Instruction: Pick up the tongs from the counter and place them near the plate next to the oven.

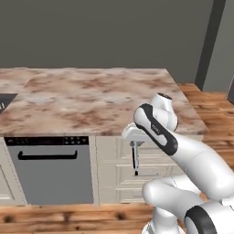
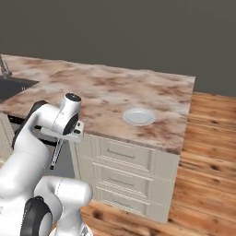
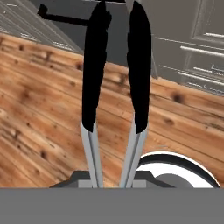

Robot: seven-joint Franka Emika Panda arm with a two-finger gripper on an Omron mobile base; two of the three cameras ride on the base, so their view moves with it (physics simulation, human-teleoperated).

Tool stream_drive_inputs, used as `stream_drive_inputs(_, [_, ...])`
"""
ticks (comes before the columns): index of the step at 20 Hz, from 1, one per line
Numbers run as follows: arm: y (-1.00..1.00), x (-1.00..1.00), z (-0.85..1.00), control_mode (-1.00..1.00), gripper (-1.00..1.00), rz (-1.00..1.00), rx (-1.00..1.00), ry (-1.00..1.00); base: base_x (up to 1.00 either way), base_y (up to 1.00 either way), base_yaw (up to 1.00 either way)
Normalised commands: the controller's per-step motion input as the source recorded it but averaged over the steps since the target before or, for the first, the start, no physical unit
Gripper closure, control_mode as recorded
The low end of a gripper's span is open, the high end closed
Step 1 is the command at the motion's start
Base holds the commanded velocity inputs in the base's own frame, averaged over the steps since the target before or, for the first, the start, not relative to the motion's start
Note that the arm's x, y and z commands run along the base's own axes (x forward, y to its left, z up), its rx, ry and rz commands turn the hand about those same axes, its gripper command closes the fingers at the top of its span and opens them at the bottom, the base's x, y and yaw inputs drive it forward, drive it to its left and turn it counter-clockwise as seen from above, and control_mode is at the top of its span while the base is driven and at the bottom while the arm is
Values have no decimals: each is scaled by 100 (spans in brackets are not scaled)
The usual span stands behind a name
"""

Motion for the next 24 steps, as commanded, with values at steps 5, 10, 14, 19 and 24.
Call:
stream_drive_inputs(5, [0,0,0,100,100,0,0,0,79,-23,0])
stream_drive_inputs(10, [0,0,0,100,100,0,0,0,78,-21,0])
stream_drive_inputs(14, [0,0,0,100,100,0,0,0,60,-18,0])
stream_drive_inputs(19, [0,0,0,100,100,0,0,0,9,-1,0])
stream_drive_inputs(24, [-1,7,-2,-100,100,-1,0,2,5,0,0])
